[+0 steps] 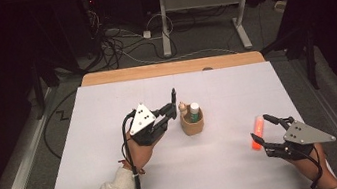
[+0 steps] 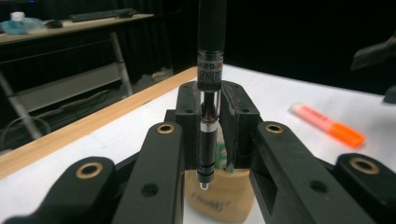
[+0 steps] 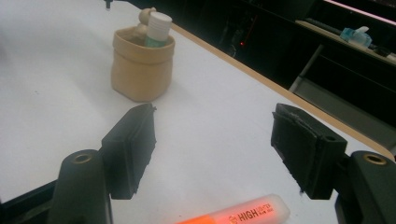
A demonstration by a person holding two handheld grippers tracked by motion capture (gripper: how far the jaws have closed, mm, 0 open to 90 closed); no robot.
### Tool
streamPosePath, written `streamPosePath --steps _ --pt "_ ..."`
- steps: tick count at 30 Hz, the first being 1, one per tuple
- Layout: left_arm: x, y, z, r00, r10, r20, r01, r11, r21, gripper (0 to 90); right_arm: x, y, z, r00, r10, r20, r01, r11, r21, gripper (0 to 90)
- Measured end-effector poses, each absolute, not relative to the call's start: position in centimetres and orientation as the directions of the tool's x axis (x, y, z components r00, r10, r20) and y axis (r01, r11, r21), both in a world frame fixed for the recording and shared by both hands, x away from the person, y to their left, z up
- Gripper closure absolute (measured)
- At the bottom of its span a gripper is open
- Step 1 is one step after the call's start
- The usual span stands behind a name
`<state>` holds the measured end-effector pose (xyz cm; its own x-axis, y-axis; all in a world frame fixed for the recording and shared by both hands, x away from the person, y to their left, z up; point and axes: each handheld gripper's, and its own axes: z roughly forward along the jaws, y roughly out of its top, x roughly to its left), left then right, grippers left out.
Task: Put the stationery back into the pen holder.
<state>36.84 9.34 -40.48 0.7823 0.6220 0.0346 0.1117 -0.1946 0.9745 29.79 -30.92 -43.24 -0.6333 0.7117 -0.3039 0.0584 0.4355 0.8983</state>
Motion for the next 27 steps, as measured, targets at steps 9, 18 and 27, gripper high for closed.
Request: streamPosePath --steps 9,18,27 --pt "37.6 7.1 -40.9 0.810 0.587 0.009 0.109 -0.165 0.980 76.6 30.0 -30.9 -43.6 -0.634 0.707 -0.314 0.064 0.453 0.889 31.3" --pt "38.4 6.2 -41.9 0.813 0.582 0.010 0.116 -0.178 0.977 76.5 30.1 -30.7 -43.8 -0.639 0.698 -0.324 0.061 0.466 0.883 31.3" --pt "39.1 6.1 -43.0 0.810 0.586 -0.022 0.163 -0.190 0.968 76.5 30.1 -30.7 -43.8 -0.639 0.698 -0.325 0.062 0.467 0.882 31.0"
